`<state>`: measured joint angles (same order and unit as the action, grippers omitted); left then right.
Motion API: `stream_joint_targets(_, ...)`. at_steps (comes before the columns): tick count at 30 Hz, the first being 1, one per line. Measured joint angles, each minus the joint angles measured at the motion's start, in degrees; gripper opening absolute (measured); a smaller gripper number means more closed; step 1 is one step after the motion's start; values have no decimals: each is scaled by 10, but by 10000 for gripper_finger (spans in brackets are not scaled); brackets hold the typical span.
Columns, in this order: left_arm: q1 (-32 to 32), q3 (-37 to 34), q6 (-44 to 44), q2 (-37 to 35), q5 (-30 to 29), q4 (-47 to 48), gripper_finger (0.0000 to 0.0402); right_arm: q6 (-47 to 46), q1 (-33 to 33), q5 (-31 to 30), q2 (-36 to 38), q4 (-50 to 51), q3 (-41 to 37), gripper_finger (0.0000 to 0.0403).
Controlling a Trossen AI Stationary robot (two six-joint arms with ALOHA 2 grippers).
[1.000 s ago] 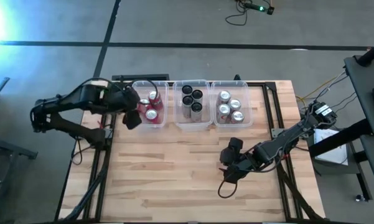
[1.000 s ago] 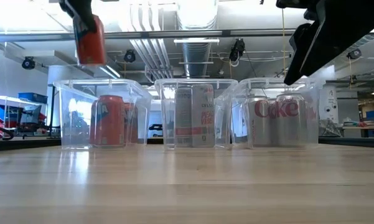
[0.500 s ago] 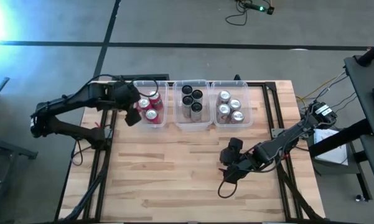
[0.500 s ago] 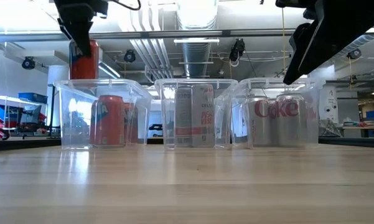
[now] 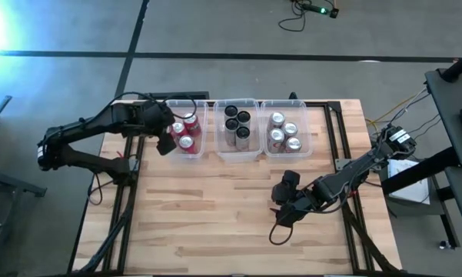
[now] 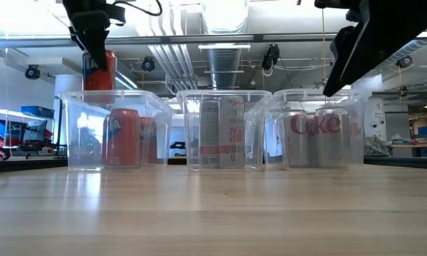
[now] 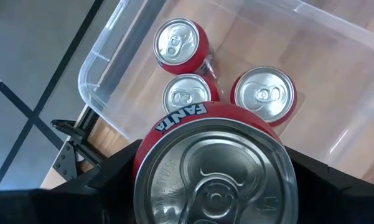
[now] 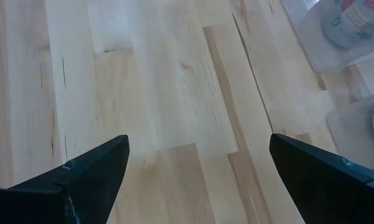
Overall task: Sort soda cans
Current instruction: Put the red soda can into the left transparent bin
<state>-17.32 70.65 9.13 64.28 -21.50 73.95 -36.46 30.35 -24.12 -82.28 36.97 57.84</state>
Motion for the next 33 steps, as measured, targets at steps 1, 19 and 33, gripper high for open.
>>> stream_joint_targets(1,0,-2,0,0,0,-4,283,0,0,0,0,0,0,384)
stream_joint_targets(19,-1,-18,5,16,46,-13,283,-4,0,0,0,-1,0,384)
stream_joint_targets(33,-1,-61,-25,93,103,-77,283,5,0,0,0,-1,0,384)
